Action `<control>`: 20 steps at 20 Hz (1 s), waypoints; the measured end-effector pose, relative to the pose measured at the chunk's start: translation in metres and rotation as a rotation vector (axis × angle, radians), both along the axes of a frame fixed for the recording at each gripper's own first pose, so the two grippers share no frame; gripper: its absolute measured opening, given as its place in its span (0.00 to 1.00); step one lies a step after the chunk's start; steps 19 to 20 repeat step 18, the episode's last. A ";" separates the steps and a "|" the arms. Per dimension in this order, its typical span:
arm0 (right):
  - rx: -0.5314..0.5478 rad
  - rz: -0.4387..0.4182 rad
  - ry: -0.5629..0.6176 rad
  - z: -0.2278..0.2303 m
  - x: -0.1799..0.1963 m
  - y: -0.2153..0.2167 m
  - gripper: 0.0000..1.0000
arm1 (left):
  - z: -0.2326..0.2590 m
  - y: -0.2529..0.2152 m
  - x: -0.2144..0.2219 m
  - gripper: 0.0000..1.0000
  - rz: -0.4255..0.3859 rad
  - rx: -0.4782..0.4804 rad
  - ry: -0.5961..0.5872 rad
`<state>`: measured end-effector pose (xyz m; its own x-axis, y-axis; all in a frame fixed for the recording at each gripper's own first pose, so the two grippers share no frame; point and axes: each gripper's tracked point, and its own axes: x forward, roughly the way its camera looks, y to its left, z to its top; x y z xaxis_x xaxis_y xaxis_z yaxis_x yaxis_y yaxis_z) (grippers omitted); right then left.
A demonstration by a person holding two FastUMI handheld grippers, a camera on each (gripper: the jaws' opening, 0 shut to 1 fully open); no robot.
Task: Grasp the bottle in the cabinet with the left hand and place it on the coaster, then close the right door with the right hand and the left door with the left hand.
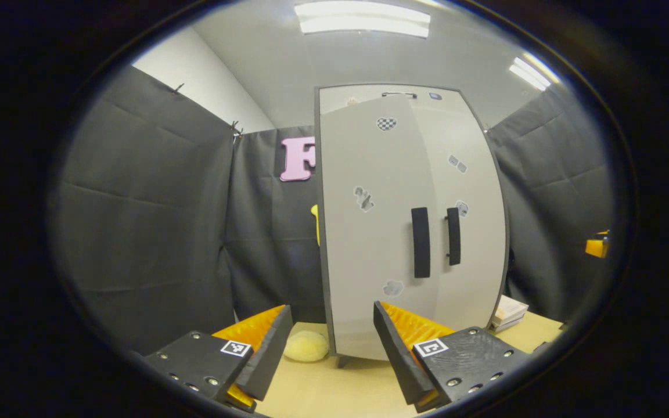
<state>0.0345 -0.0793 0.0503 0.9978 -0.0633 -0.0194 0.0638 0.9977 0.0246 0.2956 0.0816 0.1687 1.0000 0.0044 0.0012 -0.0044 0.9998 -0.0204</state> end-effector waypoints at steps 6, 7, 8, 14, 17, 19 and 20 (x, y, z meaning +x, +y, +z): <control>-0.047 0.001 -0.017 0.009 -0.016 0.024 0.92 | -0.019 0.029 -0.032 0.84 0.002 0.009 0.025; -0.053 0.001 -0.021 0.010 -0.019 0.028 0.95 | -0.021 0.033 -0.038 0.84 0.004 0.015 0.028; -0.052 0.006 -0.025 0.011 -0.023 0.031 0.95 | -0.023 0.037 -0.043 0.88 0.008 0.025 0.029; -0.049 0.016 -0.032 0.008 -0.038 0.039 0.92 | -0.023 0.046 -0.069 0.84 0.014 0.087 0.016; -0.050 0.017 -0.034 0.010 -0.042 0.040 0.95 | -0.022 0.045 -0.076 0.84 0.011 0.074 0.016; -0.053 0.016 -0.035 0.011 -0.044 0.039 0.95 | -0.022 0.046 -0.078 0.84 0.014 0.069 0.017; -0.053 0.016 -0.035 0.011 -0.044 0.039 0.95 | -0.022 0.046 -0.078 0.84 0.014 0.069 0.017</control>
